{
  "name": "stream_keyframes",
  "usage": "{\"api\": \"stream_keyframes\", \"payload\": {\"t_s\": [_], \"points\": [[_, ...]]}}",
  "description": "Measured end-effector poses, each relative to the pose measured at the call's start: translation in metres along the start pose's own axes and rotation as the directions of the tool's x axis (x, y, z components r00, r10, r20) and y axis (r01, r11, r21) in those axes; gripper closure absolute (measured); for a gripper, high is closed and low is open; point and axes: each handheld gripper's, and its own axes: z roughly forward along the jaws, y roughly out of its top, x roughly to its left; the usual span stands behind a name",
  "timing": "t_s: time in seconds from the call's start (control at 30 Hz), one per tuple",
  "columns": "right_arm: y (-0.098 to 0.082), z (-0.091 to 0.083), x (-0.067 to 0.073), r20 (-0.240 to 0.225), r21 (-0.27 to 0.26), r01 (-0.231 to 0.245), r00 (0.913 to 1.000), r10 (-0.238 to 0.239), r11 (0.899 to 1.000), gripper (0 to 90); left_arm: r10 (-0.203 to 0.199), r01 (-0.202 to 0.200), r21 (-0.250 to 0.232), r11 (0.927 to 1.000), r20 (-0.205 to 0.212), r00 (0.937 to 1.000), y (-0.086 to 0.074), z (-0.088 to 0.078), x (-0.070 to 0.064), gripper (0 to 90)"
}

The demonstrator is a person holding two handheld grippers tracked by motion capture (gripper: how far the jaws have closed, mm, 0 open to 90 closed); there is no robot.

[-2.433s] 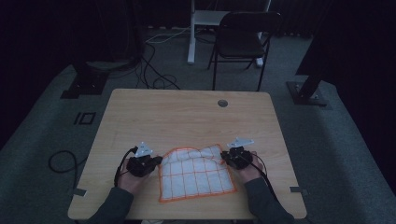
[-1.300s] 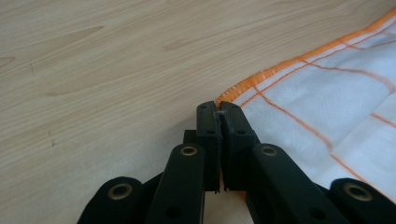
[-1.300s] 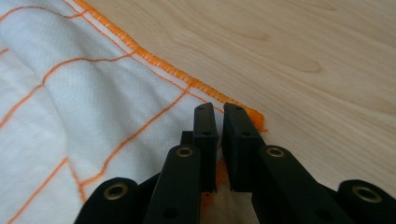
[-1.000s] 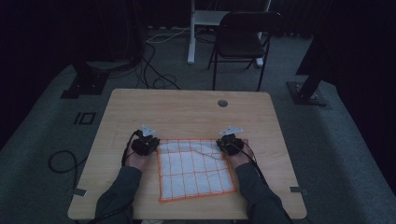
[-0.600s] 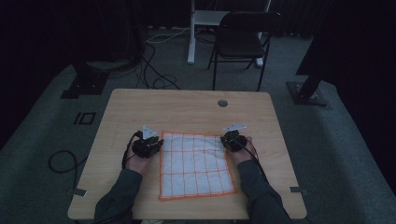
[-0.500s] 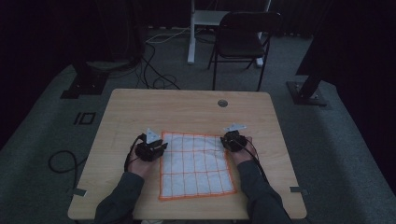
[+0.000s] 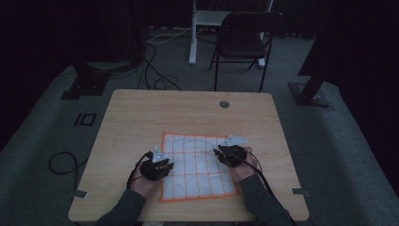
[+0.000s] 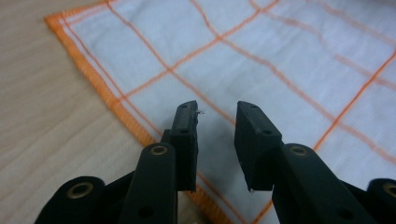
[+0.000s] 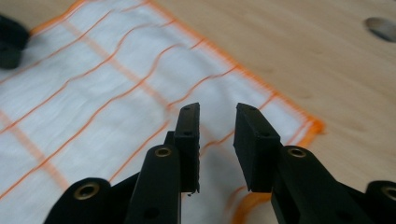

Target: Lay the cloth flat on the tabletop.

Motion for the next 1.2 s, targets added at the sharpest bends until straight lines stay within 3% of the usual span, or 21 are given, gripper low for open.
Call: {"api": "stream_keyframes", "payload": {"t_s": [0.07,0.23,0.33,0.4,0.63,0.87,1.07,1.2], "points": [[-0.008,0.005,0.005,0.026,0.041,0.032,0.9991,-0.033,0.999,66.5,0.003,-0.003,0.002,1.0,-0.005,1.0,0.0,0.0,0.001,71.1],[-0.02,0.017,-0.004,0.016,0.087,-0.017,0.9998,0.015,0.996,59.3,-0.006,0.006,-0.008,0.9999,-0.008,0.9999,-0.001,0.001,0.006,71.6],[-0.024,0.021,-0.01,-0.027,0.098,-0.043,0.9986,0.046,0.994,56.3,-0.006,0.006,-0.01,0.9999,-0.016,0.9998,0.0,0.002,0.009,71.5],[-0.025,0.021,-0.014,-0.052,0.093,-0.062,0.9964,0.067,0.994,55.2,-0.008,0.008,-0.013,0.9999,-0.018,0.9998,-0.001,0.002,0.011,71.4],[-0.026,0.025,-0.02,-0.064,0.087,-0.049,0.9965,0.054,0.995,42.0,-0.009,0.009,-0.027,0.9996,-0.021,0.9997,-0.001,0.004,0.014,70.9],[-0.027,0.025,-0.021,-0.035,0.081,-0.056,0.9976,0.059,0.995,30.2,-0.022,0.021,-0.036,0.9991,-0.028,0.9994,0.0,0.006,0.019,69.4],[-0.025,0.013,-0.017,-0.053,0.028,-0.084,0.995,0.085,0.996,29.5,-0.037,0.035,-0.033,0.9988,-0.044,0.9984,-0.002,0.003,0.02,68.4],[-0.024,0.011,-0.016,-0.051,0.028,-0.08,0.9954,0.081,0.996,30.7,-0.035,0.033,-0.033,0.9989,-0.057,0.9977,-0.003,0.002,0.02,68.4]]}}
